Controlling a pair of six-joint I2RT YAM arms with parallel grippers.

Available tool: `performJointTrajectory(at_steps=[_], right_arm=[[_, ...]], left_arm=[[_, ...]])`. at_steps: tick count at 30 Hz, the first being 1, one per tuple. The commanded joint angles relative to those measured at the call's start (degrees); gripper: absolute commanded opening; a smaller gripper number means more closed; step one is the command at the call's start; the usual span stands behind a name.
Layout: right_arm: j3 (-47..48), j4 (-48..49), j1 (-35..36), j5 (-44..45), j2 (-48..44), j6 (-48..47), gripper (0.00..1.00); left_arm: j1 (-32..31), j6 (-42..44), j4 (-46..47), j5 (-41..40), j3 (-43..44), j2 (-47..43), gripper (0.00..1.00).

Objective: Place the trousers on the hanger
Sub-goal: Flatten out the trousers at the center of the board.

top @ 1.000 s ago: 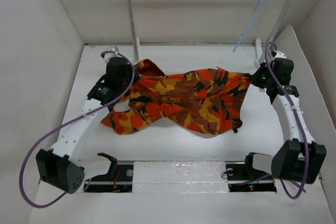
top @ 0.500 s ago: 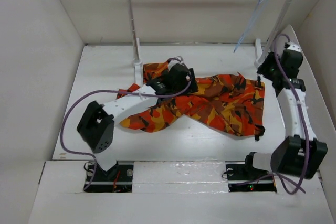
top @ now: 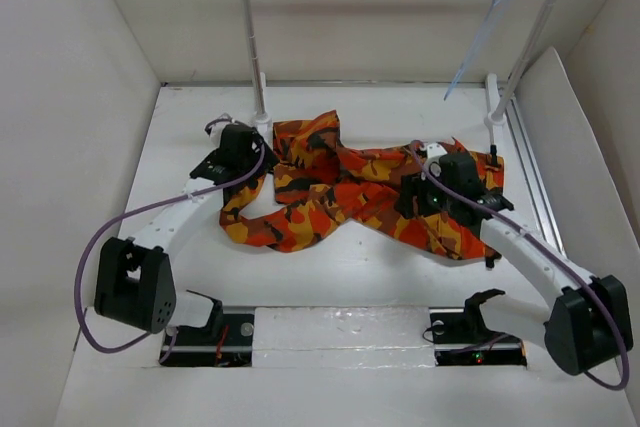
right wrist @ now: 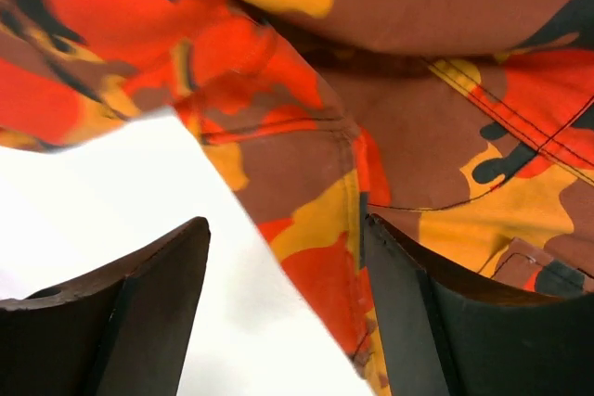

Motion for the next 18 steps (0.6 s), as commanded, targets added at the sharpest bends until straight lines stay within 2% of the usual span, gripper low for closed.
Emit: performJointTrajectory(at_steps=[1, 3, 8, 14, 18], right_arm=[[0.9, 1.0, 0.3, -0.7, 4.9, -4.3, 0.73], [1.7, 2.8, 0.8, -2.4, 7.8, -5.5, 0.72], [5.9, 6.8, 3.1, 4.7, 16.4, -6.9, 0.7], [11.8, 10.0, 2.3, -1.5, 24.3, -12.0, 0.69], [11.6, 10.6, 6.9, 0.4, 25.5, -12.9, 0.66]], left_arm=[[3.4, 1.8, 0.8, 4.8, -3.6, -0.5, 0.76], [3.4, 1.8, 1.3, 6.2, -2.9, 3.1, 0.77], [3.4, 0.4, 6.4, 14.8, 0.4, 11.9, 0.75], [2.8, -0.2, 8.1, 15.0, 1.8, 15.0, 0.67], [2.8, -0.2, 7.5, 14.2, 1.9, 16.6, 0.65]])
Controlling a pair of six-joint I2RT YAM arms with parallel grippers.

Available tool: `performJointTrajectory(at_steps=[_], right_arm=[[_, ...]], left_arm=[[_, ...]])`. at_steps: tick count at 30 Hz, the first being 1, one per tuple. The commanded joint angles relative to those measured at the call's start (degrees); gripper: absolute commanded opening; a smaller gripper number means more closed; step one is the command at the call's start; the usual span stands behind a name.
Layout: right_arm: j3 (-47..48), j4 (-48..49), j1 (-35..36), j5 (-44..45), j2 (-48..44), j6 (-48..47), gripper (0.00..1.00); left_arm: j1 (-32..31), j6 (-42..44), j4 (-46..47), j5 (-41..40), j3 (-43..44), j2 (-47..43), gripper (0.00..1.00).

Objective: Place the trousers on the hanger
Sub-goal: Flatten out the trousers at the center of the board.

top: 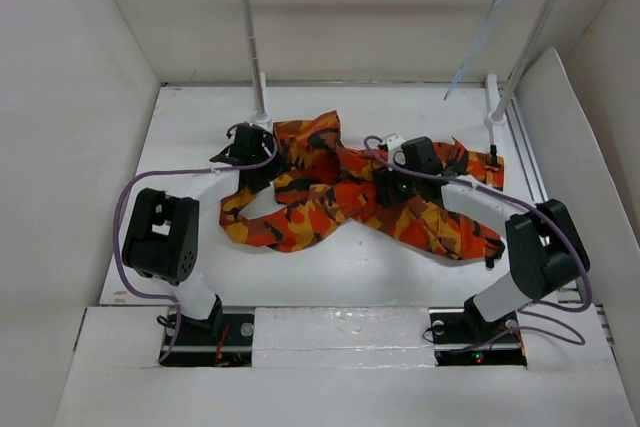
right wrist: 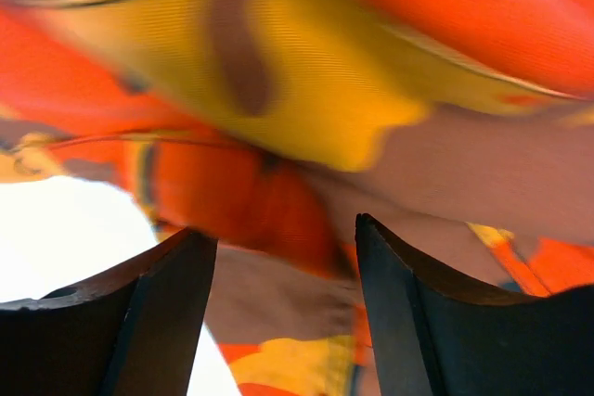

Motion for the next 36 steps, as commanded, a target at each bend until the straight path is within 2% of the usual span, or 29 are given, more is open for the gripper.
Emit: performJointTrajectory(at_steps=[1, 2, 3, 5, 6, 10, 12, 15, 17, 18, 19, 20, 21, 25, 29, 32, 33, 35, 36], right_arm=[[1.0, 3.7, 4.0, 0.3, -0.5, -2.6, 0.66], [-0.4, 5.2, 4.0, 0.1, -0.7, -2.5, 0.66], [-1.0, 5.9, 4.0, -0.4, -0.8, -2.6, 0.46], [-1.9, 5.8, 4.5, -3.8, -0.8, -3.3, 0.22], [-1.9, 4.6, 5.6, -4.4, -1.3, -3.7, 0.0], [-4.5, -3.1, 13.0, -3.1, -10.1, -4.9, 0.0], [-8.1, -6.8, 18.0, -3.5, -17.7, -2.9, 0.0], [-11.5, -12.1, 21.7, -5.7, -22.5, 1.3, 0.0], [-14.5, -15.2, 23.2, -7.0, -22.9, 2.6, 0.0], [-15.1, -16.6, 24.0, -6.4, -22.3, 2.6, 0.01], [-16.1, -17.7, 25.6, -4.6, -22.0, 4.4, 0.05], [-16.4, -17.9, 26.5, -4.5, -21.7, 5.8, 0.13], [-16.5, -18.0, 27.1, -4.4, -21.6, 6.3, 0.31], [-12.0, -22.3, 27.1, -3.3, -20.7, 5.9, 0.62], [-5.5, -25.8, 27.1, 2.7, -23.9, 5.8, 0.69], [-1.1, -23.7, 21.9, 2.6, -24.7, 4.1, 0.72], [-0.1, -22.8, 18.1, 1.9, -24.2, 3.8, 0.73], [0.7, -20.2, 14.7, 0.1, -22.6, 3.5, 0.73], [1.3, -18.7, 12.0, 1.8, -22.1, 2.2, 0.73]], left_arm=[[-0.1, -0.6, 1.5, 0.1, 1.8, 0.5, 0.64], [-0.1, -0.6, 1.8, -0.3, 1.8, 1.2, 0.64], [-0.1, -0.7, 1.8, -0.4, 1.8, 1.8, 0.64], [-0.1, -0.6, 1.4, -0.6, 2.5, 3.7, 0.61], [-0.1, -0.7, 0.9, -0.9, 2.7, 4.3, 0.59], [-0.1, -0.5, 0.9, -1.6, 3.3, 6.7, 0.55], [-0.1, -0.3, 0.9, -1.4, 3.8, 7.4, 0.55], [-0.1, -0.2, 0.7, -1.8, 4.6, 9.0, 0.47], [-0.1, -0.1, 0.7, -2.1, 5.4, 10.3, 0.33], [-0.1, 0.0, 0.4, -2.1, 5.7, 10.7, 0.27], [-0.1, 0.1, 0.1, -2.2, 6.4, 11.3, 0.11], [-0.1, 0.1, -0.1, -2.3, 6.9, 11.7, 0.02], [-0.1, 0.3, -1.2, -2.3, 7.4, 11.8, 0.0], [0.5, 2.2, -3.4, -6.2, 9.8, 6.2, 0.0], [0.5, 4.3, -6.3, -10.7, 11.9, -2.1, 0.0], [0.5, 5.5, -8.6, -14.7, 12.0, -8.8, 0.0], [1.0, 5.8, -8.8, -15.3, 12.4, -10.3, 0.0], [1.0, 7.4, -10.4, -16.7, 15.7, -13.5, 0.0], [1.0, 8.7, -12.7, -18.0, 20.3, -14.5, 0.0]])
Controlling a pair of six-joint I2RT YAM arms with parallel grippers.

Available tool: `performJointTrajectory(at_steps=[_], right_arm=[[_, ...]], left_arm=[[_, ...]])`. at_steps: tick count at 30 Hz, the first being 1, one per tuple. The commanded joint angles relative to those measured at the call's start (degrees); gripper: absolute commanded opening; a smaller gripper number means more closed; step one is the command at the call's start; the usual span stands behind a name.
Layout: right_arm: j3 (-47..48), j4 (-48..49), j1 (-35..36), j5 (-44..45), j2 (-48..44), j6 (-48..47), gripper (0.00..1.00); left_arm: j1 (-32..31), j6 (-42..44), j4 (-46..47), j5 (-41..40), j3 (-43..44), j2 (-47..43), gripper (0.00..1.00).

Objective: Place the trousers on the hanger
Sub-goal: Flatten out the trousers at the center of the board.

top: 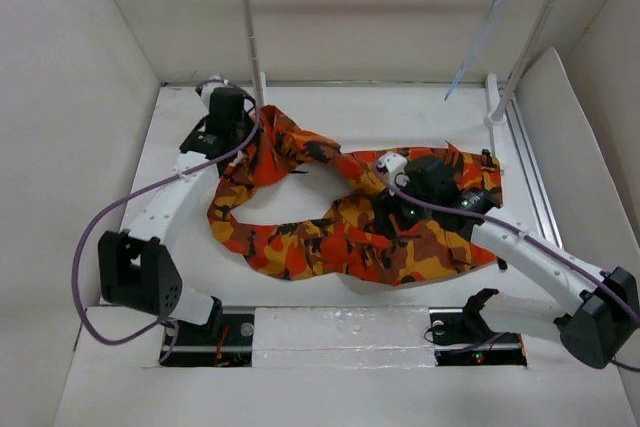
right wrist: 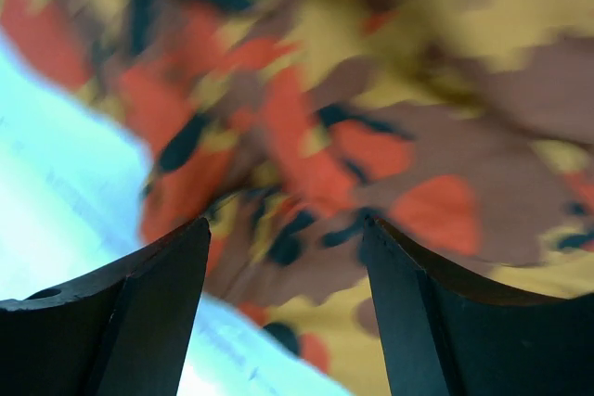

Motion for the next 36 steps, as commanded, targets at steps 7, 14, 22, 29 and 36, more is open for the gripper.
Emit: performJointTrajectory(at_steps=[7, 14, 22, 29, 36], right_arm=[[3.5, 12.1, -15.1, -1.7, 5.6, -1.7, 0.73], [3.4, 13.1, -15.1, -2.5, 7.4, 0.2, 0.73], [2.0, 10.9, -15.7, 1.4, 8.4, -0.9, 0.74], [-1.8, 12.9, -15.7, 2.3, 5.6, -0.2, 0.73], [-0.9, 15.1, -16.4, 5.5, 10.5, 1.2, 0.63]], left_arm=[[0.5, 13.3, -3.7, -14.8, 21.9, -11.2, 0.0], [7.6, 20.5, 8.6, -28.5, 11.4, -13.3, 0.0], [30.1, 4.1, 1.2, -3.8, 17.2, -0.4, 0.0], [32.0, 8.8, -6.6, 4.3, 30.2, 13.8, 0.0], [27.9, 6.9, 4.3, 11.7, 25.7, 3.2, 0.0]])
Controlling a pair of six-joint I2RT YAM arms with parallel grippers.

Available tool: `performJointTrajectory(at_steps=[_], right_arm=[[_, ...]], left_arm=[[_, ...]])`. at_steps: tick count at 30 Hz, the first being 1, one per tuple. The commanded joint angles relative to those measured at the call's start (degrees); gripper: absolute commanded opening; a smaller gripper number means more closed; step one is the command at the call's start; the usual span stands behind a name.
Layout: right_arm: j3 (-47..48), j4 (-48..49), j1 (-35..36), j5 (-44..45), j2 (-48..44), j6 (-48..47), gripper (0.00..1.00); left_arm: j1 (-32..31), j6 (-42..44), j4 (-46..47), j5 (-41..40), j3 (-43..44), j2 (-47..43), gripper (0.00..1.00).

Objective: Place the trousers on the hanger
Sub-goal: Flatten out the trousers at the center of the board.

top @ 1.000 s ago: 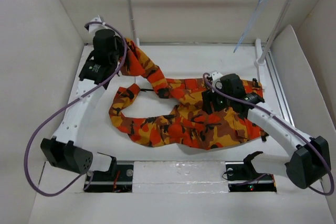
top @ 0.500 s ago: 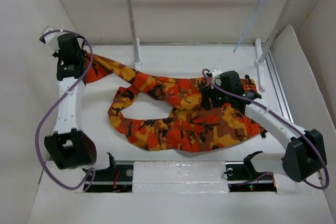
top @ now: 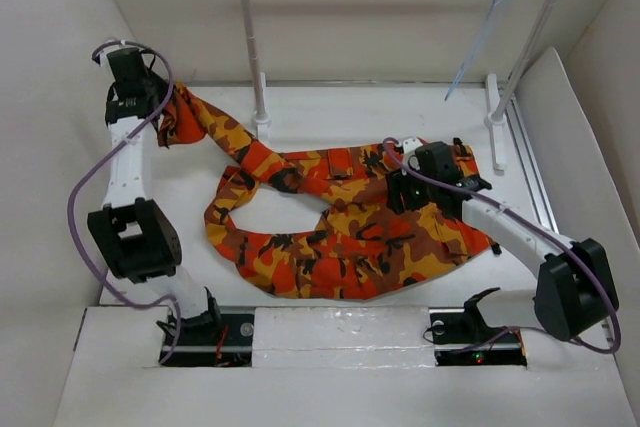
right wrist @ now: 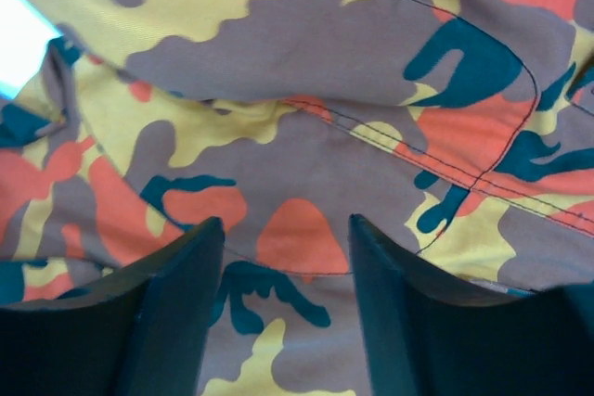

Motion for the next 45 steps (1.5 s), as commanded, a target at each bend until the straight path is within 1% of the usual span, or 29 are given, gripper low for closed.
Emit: performJointTrajectory(at_steps=[1, 3, 4, 5, 6, 7, 9, 10, 11, 12, 13, 14, 17, 18, 20, 21, 22, 25, 26, 28, 31, 34, 37, 38, 39, 40, 42, 43, 45], right_arm=[[0.3, 3.5, -1.6, 5.1, 1.2, 2.7, 0.6], [-1.5, 3.2, -4.4, 6.2, -0.1, 4.2, 0.54], [-2.2, 3.2, -5.6, 6.6, -1.1, 6.3, 0.49], [-2.8, 3.5, -7.2, 7.6, -3.2, 7.4, 0.43], [-3.4, 4.4, -10.9, 7.4, -4.4, 8.1, 0.43], [-4.2, 5.4, -12.8, 7.0, -5.2, 9.2, 0.43], [-3.0, 8.1, -16.4, 5.7, -5.5, 9.9, 0.55], [-0.2, 8.0, -19.3, 7.5, -3.3, 10.1, 0.64], [1.2, 7.8, -20.5, 8.1, -3.3, 10.1, 0.67], [2.8, 7.4, -21.9, 10.4, 0.5, 10.3, 0.69], [4.6, 6.8, -26.1, 8.9, 2.5, 10.1, 0.7], [7.4, 7.2, -28.4, 6.9, 4.3, 10.0, 0.71], [9.0, 12.9, -34.9, 4.7, 8.5, 10.3, 0.74], [9.5, 14.1, -35.8, 4.9, 9.8, 9.9, 0.75], [12.4, 12.4, -37.4, 4.2, 16.0, 9.4, 0.77], [17.0, 9.8, -38.2, 4.5, 18.8, 8.5, 0.78], [18.8, 7.6, -38.2, 3.6, 23.7, 5.7, 0.79], [24.1, 5.6, -39.0, 0.2, 29.2, 4.0, 0.79], [24.5, 6.3, -39.0, -2.0, 31.2, 4.0, 0.79], [26.5, 6.2, -39.0, -5.5, 33.5, 3.3, 0.79], [27.6, 4.9, -37.9, -6.8, 36.7, 2.9, 0.79], [26.2, 6.0, -37.9, -8.2, 38.7, 4.6, 0.73], [24.1, 9.4, -38.4, -9.6, 38.2, 6.8, 0.36], [21.8, 10.7, -38.4, -9.7, 37.1, 7.3, 0.13], [20.4, 12.4, -39.0, -9.8, 35.9, 7.8, 0.01], [19.3, 15.2, -39.0, -10.0, 32.5, 9.0, 0.0], [17.5, 17.7, -41.3, -12.3, 29.5, 9.8, 0.0], [17.7, 18.9, -43.1, -13.9, 25.5, 11.3, 0.0], [18.5, 18.4, -45.1, -13.4, 24.3, 11.7, 0.0]], left_arm=[[-2.1, -1.4, 7.9, 1.7, -2.4, -12.8, 0.0], [0.3, -2.9, 9.9, -2.2, -8.3, -16.6, 0.0], [1.8, -5.6, 10.1, -4.4, -14.5, -19.9, 0.0], [6.5, -7.2, 9.2, -4.7, -17.5, -21.0, 0.0], [9.0, -8.7, 8.9, -4.2, -20.2, -21.8, 0.0], [11.0, -11.7, 8.9, -2.4, -26.1, -22.6, 0.0], [13.6, -13.9, 8.6, -1.7, -30.6, -22.7, 0.19], [14.5, -14.7, 8.7, 0.4, -33.6, -22.3, 0.43], [14.5, -15.4, 8.7, 2.7, -34.8, -22.1, 0.54], [15.1, -16.3, 8.4, 3.6, -35.9, -21.8, 0.63], [15.1, -16.9, 8.4, 4.9, -37.6, -21.9, 0.77], [15.6, -17.6, 8.8, 5.6, -38.3, -22.4, 0.81], [15.1, -17.6, 10.3, 7.8, -39.9, -25.3, 0.81], [14.4, -16.5, 10.4, 7.7, -40.0, -26.1, 0.8], [10.6, -14.3, 9.4, 3.8, -39.2, -28.5, 0.78], [8.7, -11.8, 9.0, 2.1, -39.0, -29.1, 0.78], [4.7, -10.4, 8.6, -2.2, -38.4, -29.9, 0.77], [-1.5, -6.1, 6.6, -8.9, -37.8, -30.1, 0.77], [-4.0, -5.4, 6.7, -9.2, -37.8, -29.9, 0.77], [-5.4, -3.8, 6.4, -8.5, -37.8, -28.1, 0.78], [-6.6, -2.3, 5.4, -7.6, -37.0, -24.2, 0.78], [-8.9, 0.3, 4.8, -7.3, -36.1, -20.2, 0.78], [-12.9, 1.4, 3.9, -7.0, -34.6, -16.8, 0.78], [-14.3, 1.8, 3.8, -7.1, -34.3, -16.4, 0.77], [-15.7, 1.8, 3.8, -7.7, -34.1, -15.6, 0.77], [-18.7, 1.9, 3.7, -8.3, -33.5, -15.5, 0.75], [-21.8, 2.1, 3.5, -8.5, -32.8, -15.0, 0.72], [-26.2, 2.3, 2.3, -8.7, -31.5, -14.1, 0.64], [-27.6, 1.6, 1.9, -9.8, -31.0, -13.7, 0.63]])
